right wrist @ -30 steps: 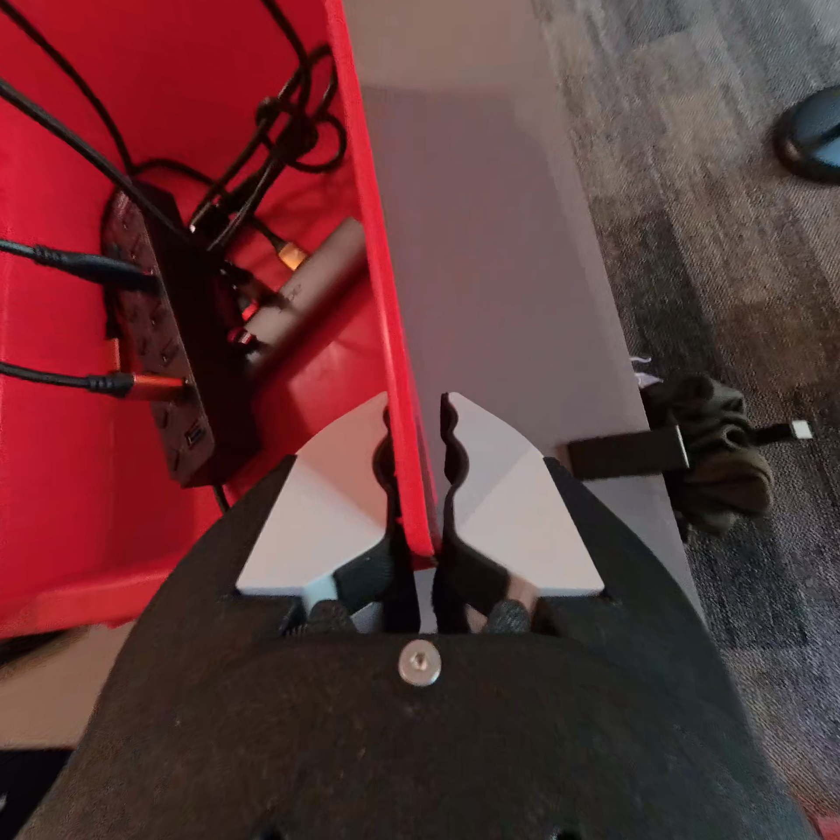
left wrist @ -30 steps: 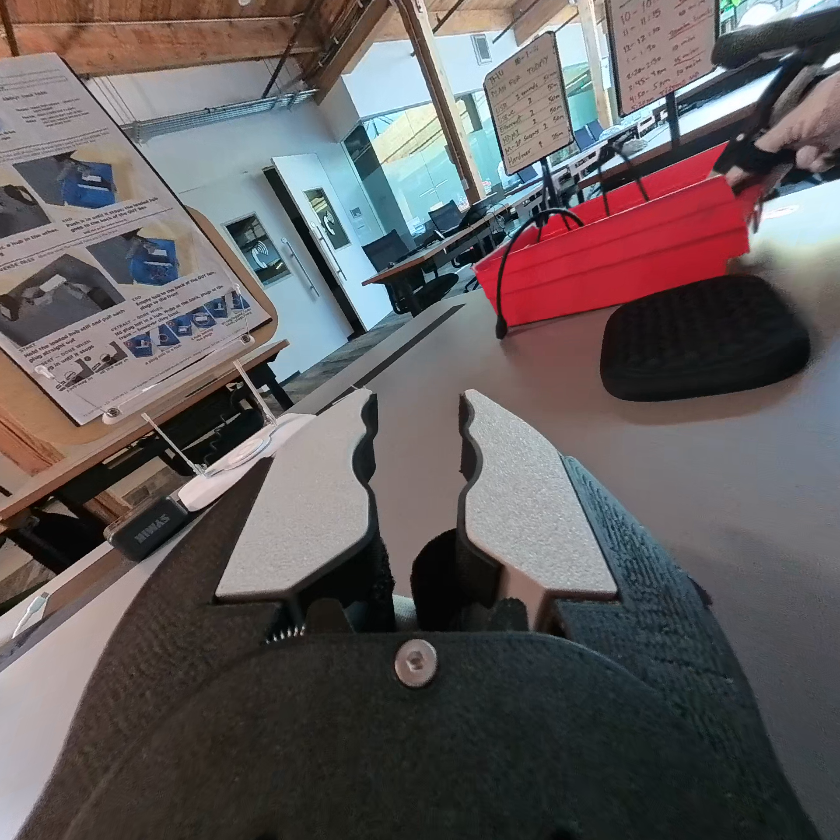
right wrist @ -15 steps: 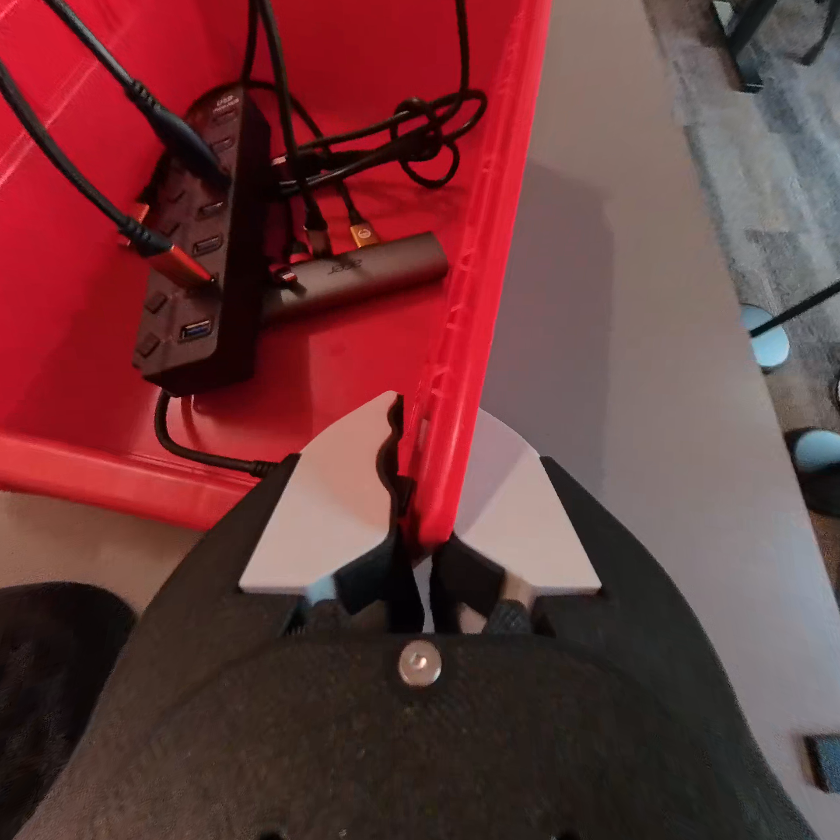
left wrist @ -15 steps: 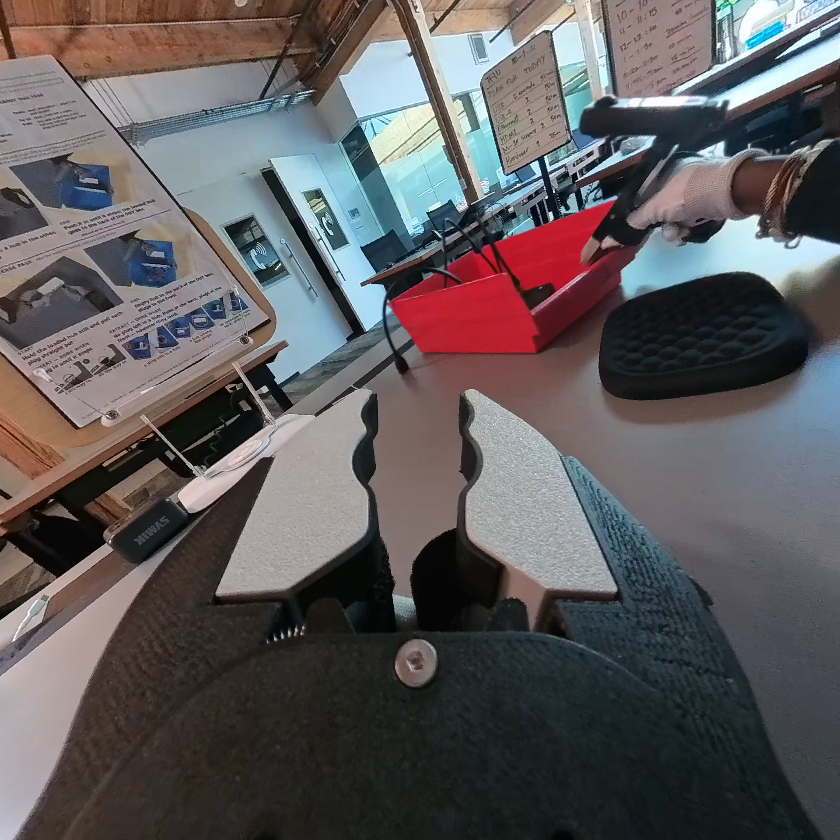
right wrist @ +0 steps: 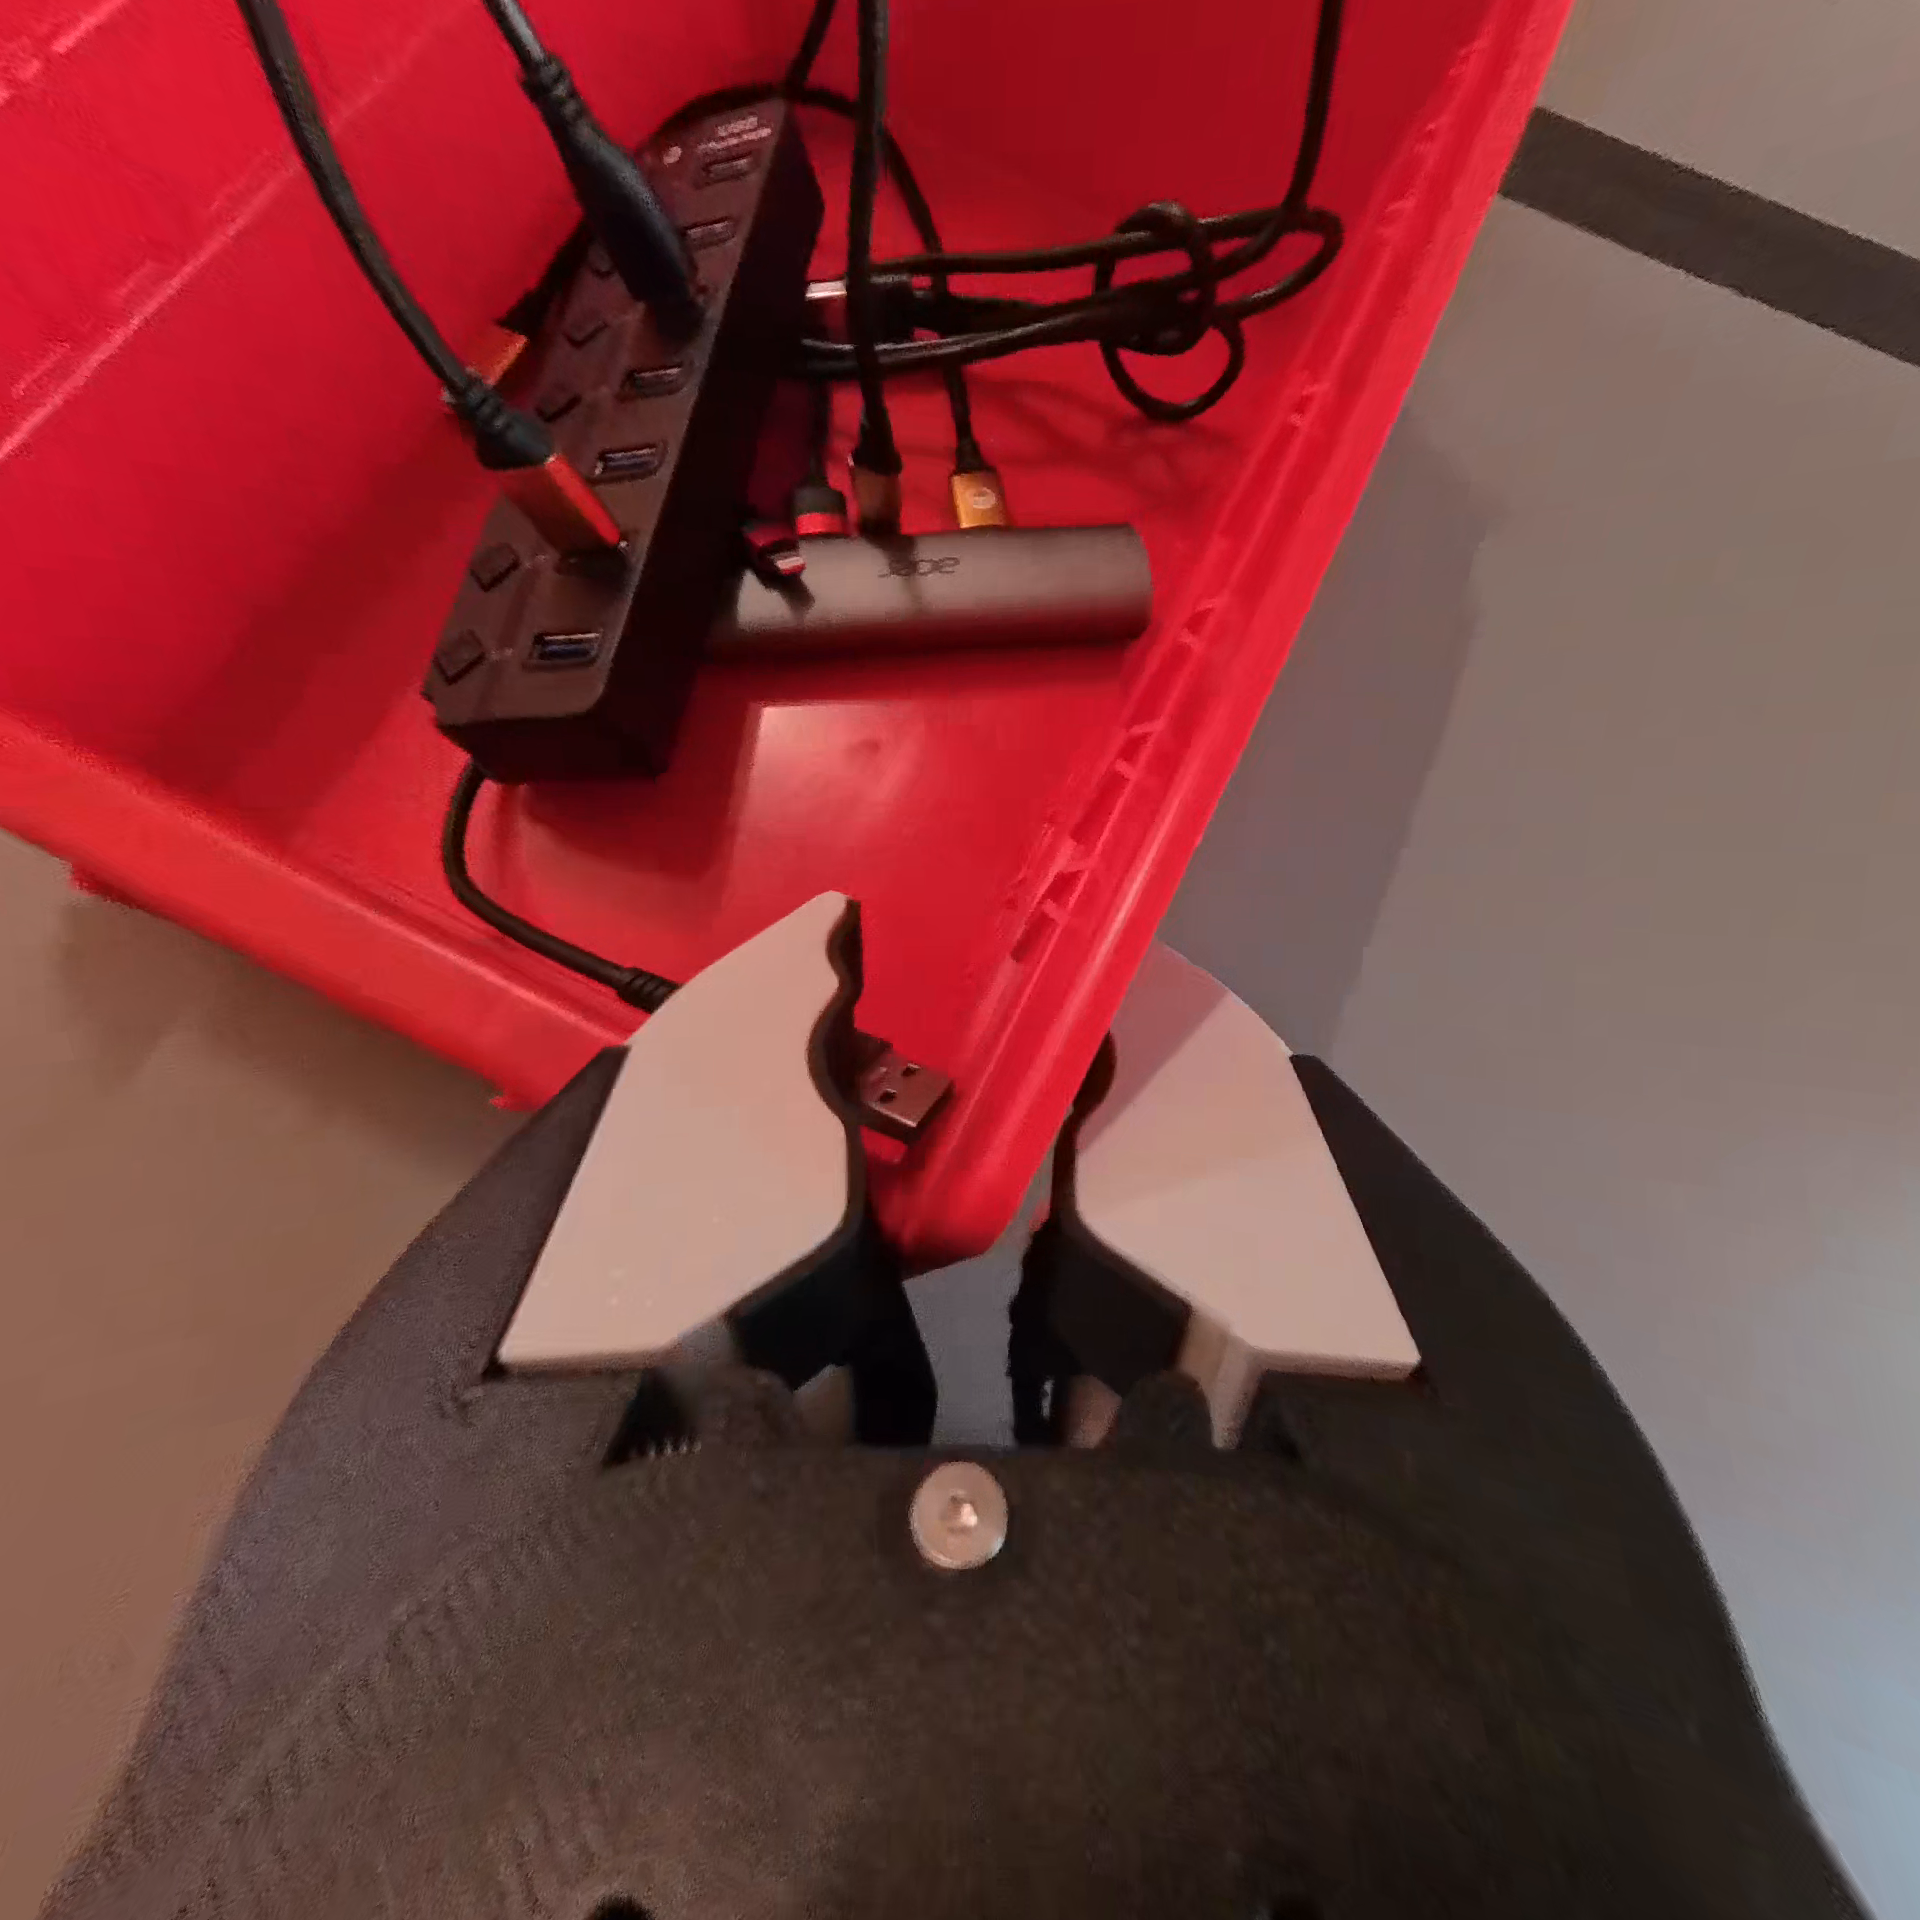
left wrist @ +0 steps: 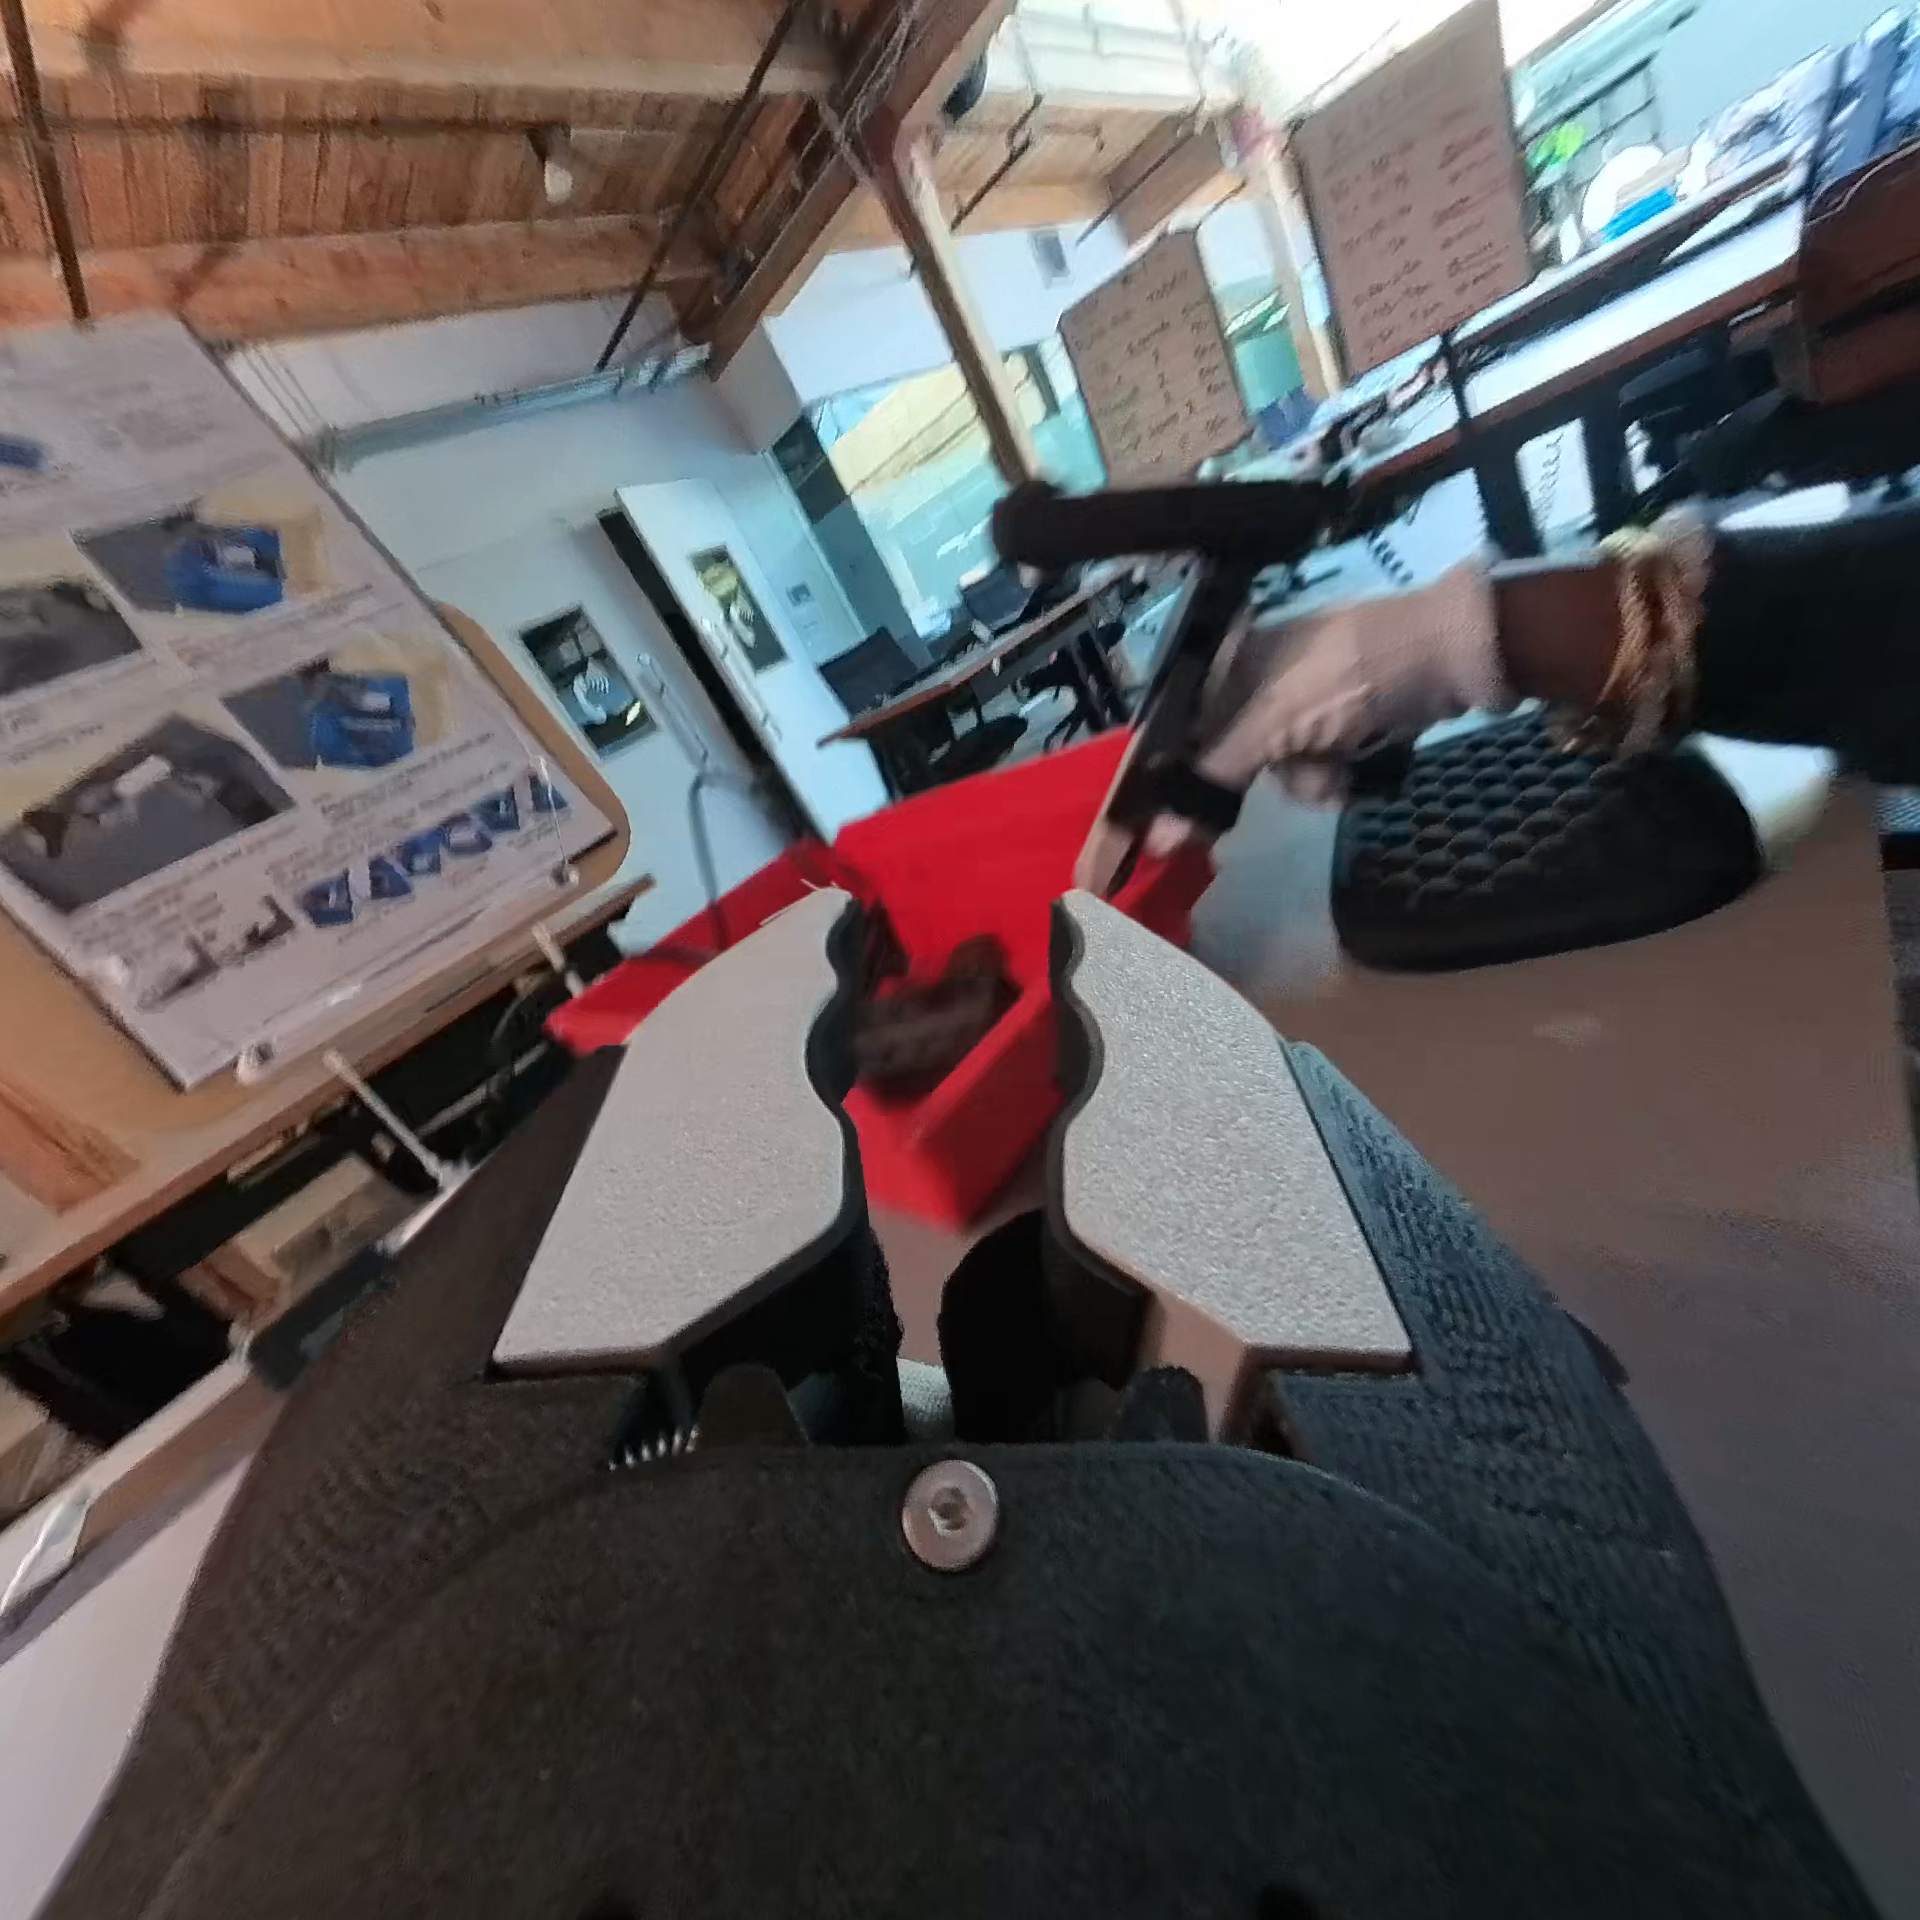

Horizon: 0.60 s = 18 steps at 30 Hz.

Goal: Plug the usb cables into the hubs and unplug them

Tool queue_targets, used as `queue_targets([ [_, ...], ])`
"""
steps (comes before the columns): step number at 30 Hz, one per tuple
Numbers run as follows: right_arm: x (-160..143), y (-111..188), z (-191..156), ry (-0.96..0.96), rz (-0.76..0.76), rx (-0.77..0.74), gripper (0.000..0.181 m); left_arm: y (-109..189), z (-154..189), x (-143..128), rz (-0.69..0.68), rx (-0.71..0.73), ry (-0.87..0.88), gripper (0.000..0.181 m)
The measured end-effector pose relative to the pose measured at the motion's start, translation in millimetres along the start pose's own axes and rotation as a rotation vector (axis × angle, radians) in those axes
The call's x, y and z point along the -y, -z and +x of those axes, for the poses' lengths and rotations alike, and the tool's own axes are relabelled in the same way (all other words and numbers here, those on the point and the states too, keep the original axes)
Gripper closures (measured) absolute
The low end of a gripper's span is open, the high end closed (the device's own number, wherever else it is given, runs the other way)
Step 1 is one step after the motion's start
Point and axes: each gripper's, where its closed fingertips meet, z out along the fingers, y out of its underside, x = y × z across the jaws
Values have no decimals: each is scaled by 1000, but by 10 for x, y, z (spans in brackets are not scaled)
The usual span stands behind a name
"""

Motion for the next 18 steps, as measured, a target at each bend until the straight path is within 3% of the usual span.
queue_targets([
  [6, 437, -343, -1221, 99, 8, 192, 123, 91, 131, 278, 157, -57, -54, 149],
  [9, 552, -339, -1680, 125, 53, 361, 116, 112, 143, 316, 181, -66, -50, 149],
  [14, 751, -89, -1796, 108, 306, 509, 100, 126, 156, 341, 182, -92, -25, 150],
  [18, 805, 139, -1813, -21, 448, 638, 107, 293, 97, 488, 131, -137, -69, 149],
])
